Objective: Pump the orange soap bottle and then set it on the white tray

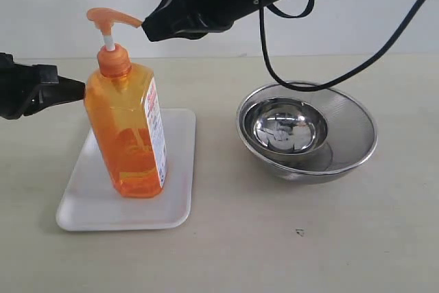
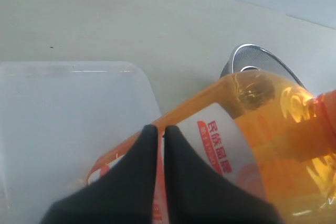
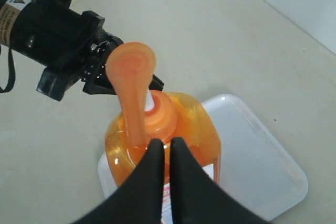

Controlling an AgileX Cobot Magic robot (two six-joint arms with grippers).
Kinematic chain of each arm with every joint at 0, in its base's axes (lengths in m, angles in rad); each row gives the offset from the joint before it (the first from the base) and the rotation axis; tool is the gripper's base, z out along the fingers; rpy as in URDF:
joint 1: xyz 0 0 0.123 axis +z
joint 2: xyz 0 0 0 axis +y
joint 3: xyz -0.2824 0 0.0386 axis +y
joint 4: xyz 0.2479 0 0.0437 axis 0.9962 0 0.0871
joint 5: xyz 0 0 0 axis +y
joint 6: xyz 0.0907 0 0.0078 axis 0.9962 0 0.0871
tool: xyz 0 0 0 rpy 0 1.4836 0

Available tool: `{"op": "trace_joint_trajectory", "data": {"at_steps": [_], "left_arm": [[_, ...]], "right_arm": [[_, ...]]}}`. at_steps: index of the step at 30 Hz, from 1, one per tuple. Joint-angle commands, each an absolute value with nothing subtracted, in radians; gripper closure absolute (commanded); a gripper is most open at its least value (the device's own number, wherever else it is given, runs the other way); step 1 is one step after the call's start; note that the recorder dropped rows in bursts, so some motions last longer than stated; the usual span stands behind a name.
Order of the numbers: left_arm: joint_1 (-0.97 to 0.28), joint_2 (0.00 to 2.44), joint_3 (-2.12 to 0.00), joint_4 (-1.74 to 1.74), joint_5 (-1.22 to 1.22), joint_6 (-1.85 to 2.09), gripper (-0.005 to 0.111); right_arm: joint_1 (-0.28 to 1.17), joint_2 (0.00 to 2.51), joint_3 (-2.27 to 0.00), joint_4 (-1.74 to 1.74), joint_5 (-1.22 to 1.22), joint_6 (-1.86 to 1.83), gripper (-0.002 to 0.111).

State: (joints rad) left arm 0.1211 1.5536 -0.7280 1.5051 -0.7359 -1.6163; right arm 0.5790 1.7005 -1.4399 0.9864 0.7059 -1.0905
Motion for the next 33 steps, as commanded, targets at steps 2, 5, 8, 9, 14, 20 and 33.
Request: {"op": "trace_joint_trajectory", "data": {"at_steps": [2,5,8,9,14,20,33], "left_arm": [[0.118,1.547,-0.722,1.508,-0.756,-1.626,0.102],[0.118,1.547,-0.722,1.508,-0.770,-1.626,0.102],[0.118,1.547,-0.722,1.508,-0.784,-1.626,0.102],[0.118,1.547,-0.722,1.508,-0.784,-1.626,0.102],[0.118,1.547,-0.722,1.508,-0.784,-1.626,0.102],[0.118,1.547,-0.722,1.508,-0.784,-1.626,0.102],[0.118,1.547,-0.722,1.508,-0.784,-1.626,0.102]], "right_arm": [[0.581,1.688,-1.443,0.980,0.698,-1.100,0.109],[0.581,1.685,-1.443,0.980,0.694,-1.100,0.109],[0.581,1.685,-1.445,0.980,0.679,-1.100,0.109],[0.581,1.685,-1.445,0.980,0.668,-1.100,0.109],[0.581,1.685,-1.445,0.980,0.661,-1.100,0.109],[0.581,1.685,-1.445,0.988,0.670,-1.100,0.109],[0.581,1.685,-1.445,0.987,0.698,-1.100,0.109]]}}
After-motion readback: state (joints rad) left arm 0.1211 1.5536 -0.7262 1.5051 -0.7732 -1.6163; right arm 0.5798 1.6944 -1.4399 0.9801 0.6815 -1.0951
